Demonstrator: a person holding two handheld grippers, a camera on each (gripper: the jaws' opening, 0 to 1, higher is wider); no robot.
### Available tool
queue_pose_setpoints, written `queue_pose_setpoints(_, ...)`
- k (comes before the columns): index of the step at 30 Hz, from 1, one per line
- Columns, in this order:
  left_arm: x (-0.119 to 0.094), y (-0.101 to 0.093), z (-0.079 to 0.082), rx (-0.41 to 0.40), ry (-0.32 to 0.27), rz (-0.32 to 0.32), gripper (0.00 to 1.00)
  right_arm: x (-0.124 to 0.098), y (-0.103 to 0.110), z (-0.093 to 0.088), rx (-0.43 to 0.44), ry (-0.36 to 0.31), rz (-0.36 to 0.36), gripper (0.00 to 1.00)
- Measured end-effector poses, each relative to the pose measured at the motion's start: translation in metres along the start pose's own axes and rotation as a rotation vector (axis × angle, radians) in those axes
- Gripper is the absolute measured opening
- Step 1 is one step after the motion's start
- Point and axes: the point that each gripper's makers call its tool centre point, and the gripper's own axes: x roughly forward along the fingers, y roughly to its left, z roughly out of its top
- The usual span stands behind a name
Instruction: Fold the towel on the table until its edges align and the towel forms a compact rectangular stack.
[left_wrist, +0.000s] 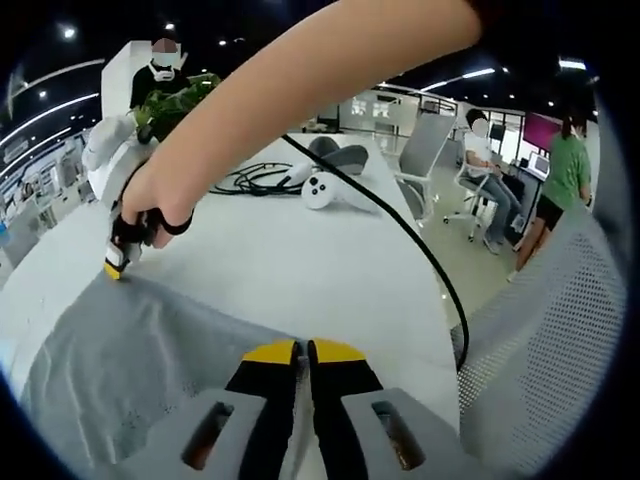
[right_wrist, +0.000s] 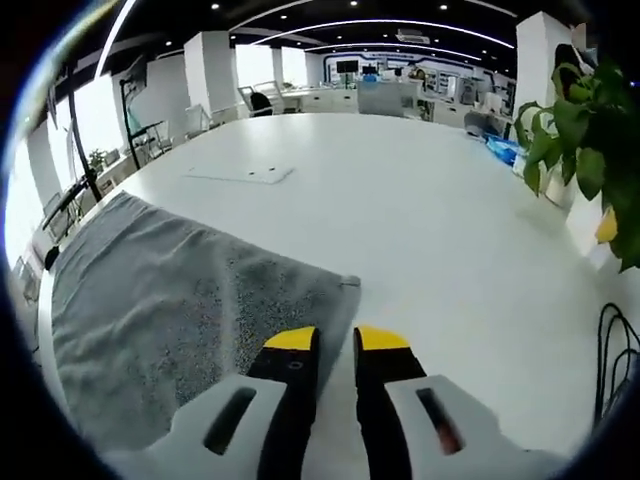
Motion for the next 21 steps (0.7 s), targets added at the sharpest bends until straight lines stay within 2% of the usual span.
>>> queue_pose_setpoints(3, 0.000, 0.000, -0.002, -0.002, 0.009, 0.003, 0.05, 0.004, 0.000, 0.000, -0.010, 0.000, 0.005, 0.08)
queue_pose_setpoints(7, -0.004, 0.003, -0.001, -0.039, 0.002, 0.018, 0.05, 0.010, 0.001, 0.001, 0.001, 0.012, 0.019, 0.01)
queue_pose_setpoints(11, -0.007, 0.005, 0.001, -0.051, -0.001, 0.033, 0.05, 0.010, 0.002, 0.001, -0.044, 0.017, 0.016, 0.00)
queue_pose_setpoints(13, -0.009, 0.003, 0.005, -0.059, -0.014, 0.039, 0.05, 0.008, 0.000, 0.003, -0.044, 0.011, 0.008, 0.00)
queue_pose_setpoints(15, -0.010, 0.001, 0.008, -0.060, -0.018, 0.041, 0.05, 0.003, -0.003, 0.006, -0.005, -0.007, 0.003, 0.00)
queue_pose_setpoints(18, -0.010, -0.001, 0.016, -0.070, -0.038, 0.040, 0.05, -0.004, -0.003, 0.010, -0.006, -0.011, 0.008, 0.00)
queue_pose_setpoints(21, -0.008, -0.002, 0.025, -0.045, -0.048, 0.034, 0.05, -0.011, -0.005, 0.016, -0.017, -0.024, 0.003, 0.00)
